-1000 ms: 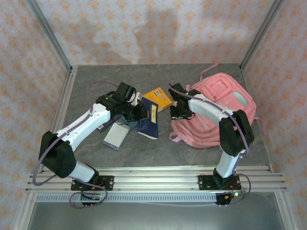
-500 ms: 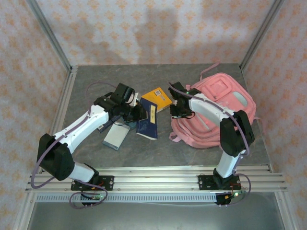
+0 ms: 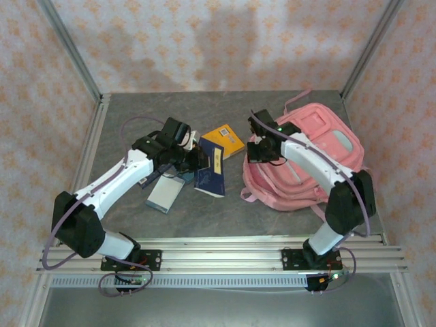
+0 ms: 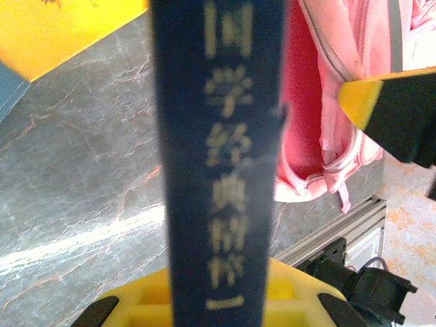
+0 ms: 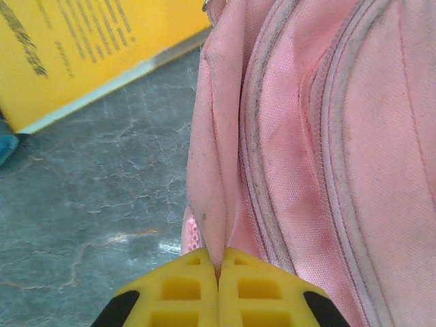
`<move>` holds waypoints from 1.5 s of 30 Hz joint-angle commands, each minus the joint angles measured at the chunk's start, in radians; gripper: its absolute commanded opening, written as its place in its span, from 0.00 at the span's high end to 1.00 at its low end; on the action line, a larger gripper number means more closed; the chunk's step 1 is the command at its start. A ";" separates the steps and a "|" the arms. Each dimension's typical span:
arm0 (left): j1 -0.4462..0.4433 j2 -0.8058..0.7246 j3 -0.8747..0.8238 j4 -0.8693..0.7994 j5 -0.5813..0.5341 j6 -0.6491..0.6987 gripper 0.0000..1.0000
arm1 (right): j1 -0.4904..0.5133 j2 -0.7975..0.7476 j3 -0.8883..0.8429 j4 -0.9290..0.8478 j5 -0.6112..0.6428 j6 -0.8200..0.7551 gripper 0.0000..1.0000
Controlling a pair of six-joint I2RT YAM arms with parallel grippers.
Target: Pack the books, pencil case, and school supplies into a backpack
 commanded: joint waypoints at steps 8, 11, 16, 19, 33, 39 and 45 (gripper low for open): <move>-0.085 0.137 0.146 0.146 0.072 -0.045 1.00 | -0.075 -0.123 0.085 -0.091 -0.142 0.002 1.00; -0.107 0.226 0.174 0.236 0.099 -0.115 1.00 | -0.088 -0.157 0.128 -0.109 -0.176 0.022 1.00; -0.177 0.402 0.320 0.349 0.173 -0.196 1.00 | -0.098 -0.189 0.226 -0.178 -0.145 0.034 1.00; -0.214 0.490 0.425 0.360 0.219 -0.192 1.00 | -0.104 -0.193 0.295 -0.233 -0.087 0.029 1.00; -0.287 0.761 0.614 0.650 0.321 -0.376 1.00 | -0.139 -0.163 0.497 -0.336 -0.145 0.018 1.00; -0.303 0.847 0.656 0.904 0.289 -0.544 1.00 | -0.139 -0.146 0.531 -0.360 -0.161 0.020 1.00; -0.329 0.986 0.864 0.688 0.198 -0.487 0.90 | -0.139 -0.132 0.549 -0.347 -0.173 0.049 1.00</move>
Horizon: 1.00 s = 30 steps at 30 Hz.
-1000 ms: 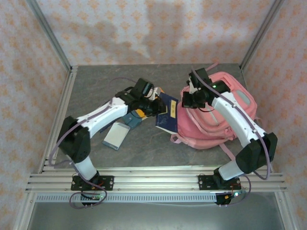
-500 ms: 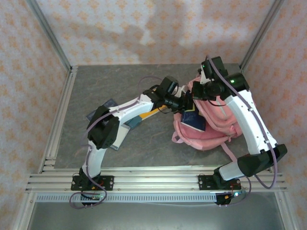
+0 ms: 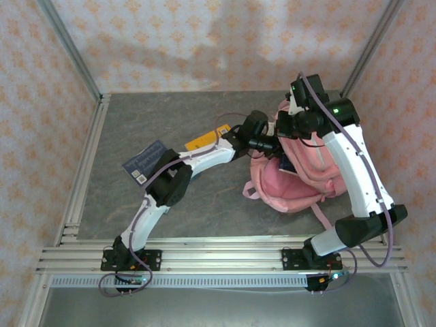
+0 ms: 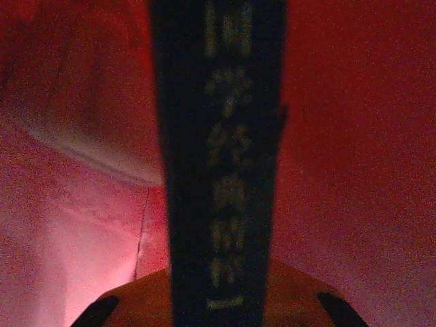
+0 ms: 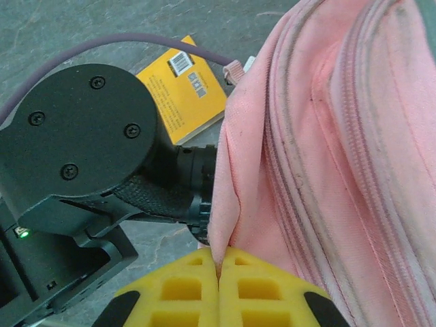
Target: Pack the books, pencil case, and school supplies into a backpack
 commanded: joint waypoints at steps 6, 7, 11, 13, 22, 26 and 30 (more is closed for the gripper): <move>-0.066 0.134 0.231 -0.182 -0.166 0.060 0.20 | 0.019 -0.059 -0.045 0.146 -0.035 0.070 1.00; -0.066 0.117 0.225 -0.203 -0.168 0.085 0.19 | 0.017 -0.063 -0.058 0.151 -0.017 0.072 1.00; -0.046 0.021 0.172 -0.316 -0.190 0.194 0.17 | 0.016 -0.080 -0.100 0.174 0.044 0.070 1.00; -0.029 -0.027 0.131 -0.382 -0.210 0.230 0.17 | 0.015 -0.082 -0.111 0.174 0.093 0.067 1.00; 0.046 -0.260 -0.155 -0.556 -0.221 0.374 0.17 | 0.003 -0.099 -0.198 0.235 0.240 0.075 1.00; 0.065 -0.349 -0.184 -0.702 -0.252 0.467 0.18 | 0.004 -0.087 -0.275 0.283 0.236 0.083 1.00; 0.101 -0.437 -0.206 -0.863 -0.335 0.552 0.22 | 0.003 -0.048 -0.352 0.336 0.196 0.079 1.00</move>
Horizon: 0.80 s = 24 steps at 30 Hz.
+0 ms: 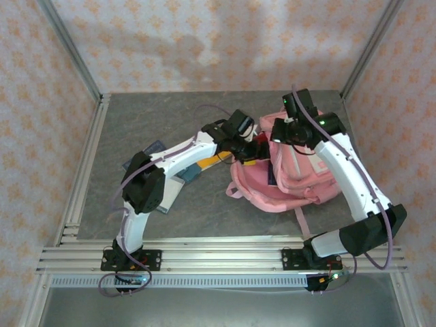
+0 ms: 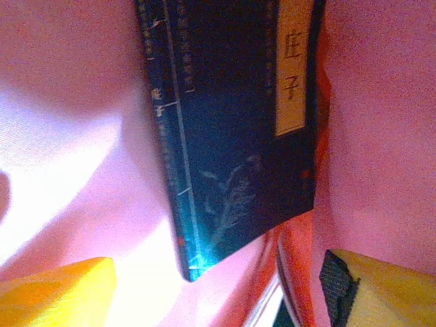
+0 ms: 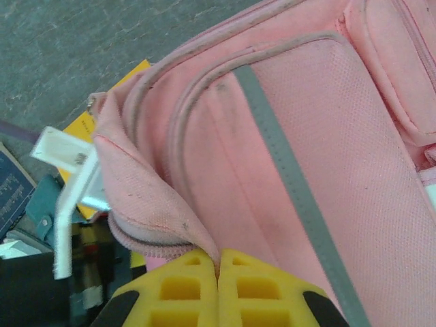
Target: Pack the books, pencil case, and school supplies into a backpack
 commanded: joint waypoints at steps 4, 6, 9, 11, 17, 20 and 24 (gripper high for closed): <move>0.109 -0.253 -0.125 -0.213 -0.141 0.103 0.24 | -0.008 0.077 -0.084 0.076 0.116 -0.006 1.00; 0.124 -0.265 -0.155 -0.233 -0.141 0.117 0.24 | -0.009 0.090 -0.098 0.094 0.143 -0.006 1.00; 0.128 -0.258 -0.175 -0.267 -0.129 0.135 0.23 | -0.002 0.116 -0.093 0.102 0.152 -0.009 1.00; 0.127 -0.244 -0.208 -0.220 -0.097 0.117 0.22 | 0.005 0.130 -0.075 0.097 0.165 -0.006 1.00; 0.051 -0.044 -0.077 -0.131 -0.037 0.038 0.26 | 0.019 0.093 -0.031 0.065 0.347 0.014 1.00; -0.014 0.083 0.158 -0.212 -0.020 0.066 0.26 | 0.012 0.077 -0.031 0.025 0.470 0.034 1.00; -0.034 0.099 0.269 -0.206 -0.009 0.075 0.23 | -0.005 0.063 -0.037 -0.002 0.515 0.067 1.00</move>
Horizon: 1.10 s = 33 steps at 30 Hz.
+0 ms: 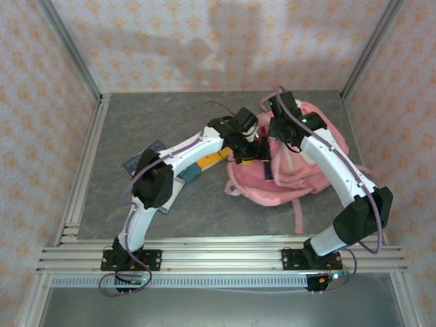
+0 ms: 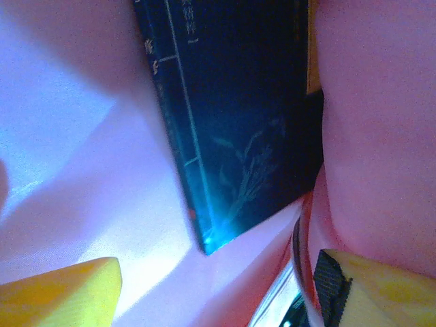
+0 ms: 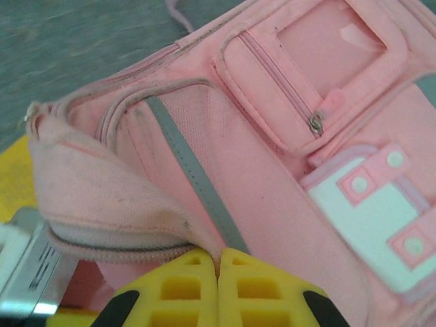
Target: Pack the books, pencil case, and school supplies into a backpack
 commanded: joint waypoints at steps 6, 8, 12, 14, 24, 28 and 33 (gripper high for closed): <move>0.017 -0.187 -0.177 0.196 0.077 -0.075 0.50 | -0.050 -0.052 -0.019 -0.053 0.126 0.069 1.00; 0.027 -0.221 -0.237 0.284 0.103 -0.129 0.60 | -0.053 -0.050 -0.018 -0.051 0.120 0.072 1.00; 0.042 -0.302 -0.249 0.244 0.078 -0.099 0.61 | -0.057 -0.041 -0.028 -0.054 0.139 0.060 1.00; 0.067 -0.355 -0.280 0.206 0.046 -0.084 0.60 | -0.062 -0.038 -0.053 -0.053 0.171 0.044 1.00; 0.355 -0.611 -0.602 -0.096 -0.258 -0.087 0.38 | -0.060 -0.017 -0.116 -0.045 0.171 0.048 0.97; 0.402 -0.564 -0.651 -0.097 -0.290 -0.108 0.30 | -0.022 0.025 -0.092 -0.045 0.137 0.014 0.92; 0.402 -0.383 -0.513 -0.220 -0.362 -0.139 0.28 | 0.036 0.051 -0.054 -0.100 0.234 0.006 0.47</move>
